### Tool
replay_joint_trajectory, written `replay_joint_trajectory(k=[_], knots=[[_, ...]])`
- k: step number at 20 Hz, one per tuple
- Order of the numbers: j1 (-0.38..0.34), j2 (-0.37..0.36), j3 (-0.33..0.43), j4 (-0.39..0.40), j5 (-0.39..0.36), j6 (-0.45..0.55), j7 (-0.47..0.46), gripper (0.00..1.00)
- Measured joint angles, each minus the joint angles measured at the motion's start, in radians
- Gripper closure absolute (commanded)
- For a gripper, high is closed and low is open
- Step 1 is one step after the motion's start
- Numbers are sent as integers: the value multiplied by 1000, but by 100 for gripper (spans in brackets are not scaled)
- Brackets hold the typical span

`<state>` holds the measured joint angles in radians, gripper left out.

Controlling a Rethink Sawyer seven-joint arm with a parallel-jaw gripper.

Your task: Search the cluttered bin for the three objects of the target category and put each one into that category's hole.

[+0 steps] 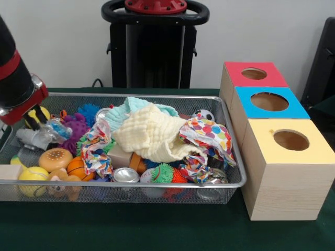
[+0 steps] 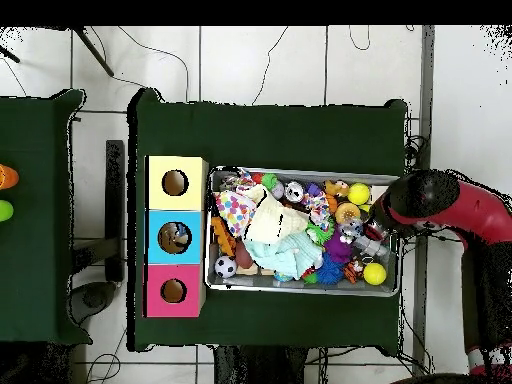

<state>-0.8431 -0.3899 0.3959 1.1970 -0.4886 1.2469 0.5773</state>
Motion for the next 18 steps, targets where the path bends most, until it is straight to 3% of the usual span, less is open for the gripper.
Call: replay_joint_trajectory(k=[8, 18], knots=[[84, -83, -61, 68, 111, -14, 158, 100], [137, -141, -138, 155, 221, -59, 295, 100]])
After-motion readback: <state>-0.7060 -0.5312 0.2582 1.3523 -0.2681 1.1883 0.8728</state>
